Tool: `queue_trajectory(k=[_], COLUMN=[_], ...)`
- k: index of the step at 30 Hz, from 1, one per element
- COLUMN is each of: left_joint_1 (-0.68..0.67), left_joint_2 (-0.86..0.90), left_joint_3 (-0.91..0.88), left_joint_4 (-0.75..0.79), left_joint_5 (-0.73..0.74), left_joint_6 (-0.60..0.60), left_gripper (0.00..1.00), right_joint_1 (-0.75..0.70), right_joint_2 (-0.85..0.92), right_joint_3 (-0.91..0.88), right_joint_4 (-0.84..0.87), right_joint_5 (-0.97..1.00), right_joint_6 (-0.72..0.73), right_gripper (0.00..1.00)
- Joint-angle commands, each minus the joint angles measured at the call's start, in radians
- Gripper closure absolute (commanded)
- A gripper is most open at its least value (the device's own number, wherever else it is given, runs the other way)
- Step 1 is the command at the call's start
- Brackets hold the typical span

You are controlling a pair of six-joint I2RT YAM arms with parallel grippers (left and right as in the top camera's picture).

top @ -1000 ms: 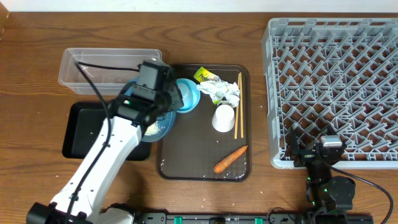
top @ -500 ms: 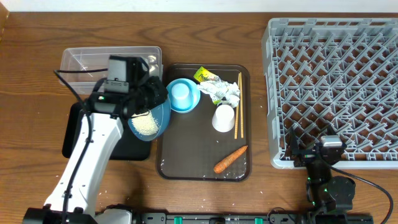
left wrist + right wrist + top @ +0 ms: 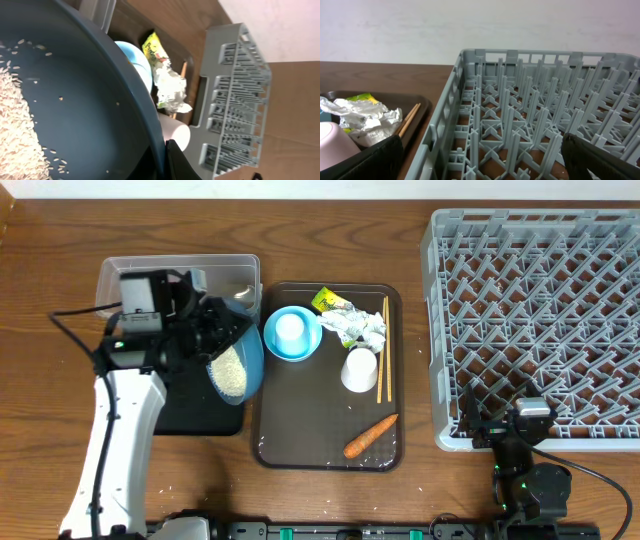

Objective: Sort waste into correct bins and load items into the dishwasher rack
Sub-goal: 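Tilt the blue plate with the left gripper to pour rice onto black tray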

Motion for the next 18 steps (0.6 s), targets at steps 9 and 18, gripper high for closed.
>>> queue_trajectory(k=[9, 18], left_joint_1=[0.126, 0.172], left_joint_2=[-0.050, -0.048], left_joint_3=[0.018, -0.017], left_joint_4=[-0.030, -0.051], left_joint_5=[0.212, 0.224], left_joint_6=[0.082, 0.095], left_gripper=[0.94, 0.94], right_joint_1=[-0.005, -0.005], right_joint_2=[-0.001, -0.001], right_joint_3=[-0.001, -0.001], right_joint_4=[-0.003, -0.003], right_joint_5=[0.003, 0.003], right_joint_6=[-0.014, -0.014], right_gripper=[0.01, 0.01])
